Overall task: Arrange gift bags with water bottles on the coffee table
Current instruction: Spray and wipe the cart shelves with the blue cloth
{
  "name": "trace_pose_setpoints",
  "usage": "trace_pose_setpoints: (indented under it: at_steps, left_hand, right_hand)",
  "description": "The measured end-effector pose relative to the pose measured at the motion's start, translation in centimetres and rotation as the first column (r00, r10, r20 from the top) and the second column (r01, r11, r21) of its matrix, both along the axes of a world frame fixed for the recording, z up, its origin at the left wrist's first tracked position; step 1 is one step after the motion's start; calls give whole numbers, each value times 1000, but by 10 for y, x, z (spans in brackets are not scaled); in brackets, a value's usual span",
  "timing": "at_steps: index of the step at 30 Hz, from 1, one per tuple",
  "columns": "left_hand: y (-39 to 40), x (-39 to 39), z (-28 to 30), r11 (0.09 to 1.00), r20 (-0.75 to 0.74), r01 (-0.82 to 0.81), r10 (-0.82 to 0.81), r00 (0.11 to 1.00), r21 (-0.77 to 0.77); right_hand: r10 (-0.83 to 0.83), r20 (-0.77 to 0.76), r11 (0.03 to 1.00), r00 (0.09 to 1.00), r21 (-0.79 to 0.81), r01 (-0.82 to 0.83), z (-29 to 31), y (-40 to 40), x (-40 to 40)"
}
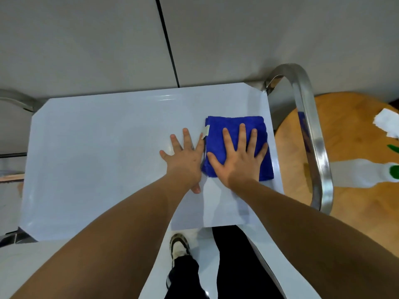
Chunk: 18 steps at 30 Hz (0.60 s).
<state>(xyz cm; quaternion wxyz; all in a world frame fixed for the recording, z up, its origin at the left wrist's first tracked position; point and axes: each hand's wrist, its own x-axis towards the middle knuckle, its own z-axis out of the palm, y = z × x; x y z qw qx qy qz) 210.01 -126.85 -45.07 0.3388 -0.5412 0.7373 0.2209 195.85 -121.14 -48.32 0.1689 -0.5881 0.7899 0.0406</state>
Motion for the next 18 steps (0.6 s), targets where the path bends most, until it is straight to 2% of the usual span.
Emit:
trace_pose_setpoints:
  at_steps: [11, 18]
  left_hand:
    - [-6, -3, 4, 999, 17, 8, -9, 1000, 53]
    - [-6, -5, 4, 999, 23, 6, -7, 1000, 53]
  right_hand:
    - [84, -66, 992, 994, -89, -89, -5, -120, -32]
    - [117, -46, 982, 992, -141, -123, -3, -128, -46]
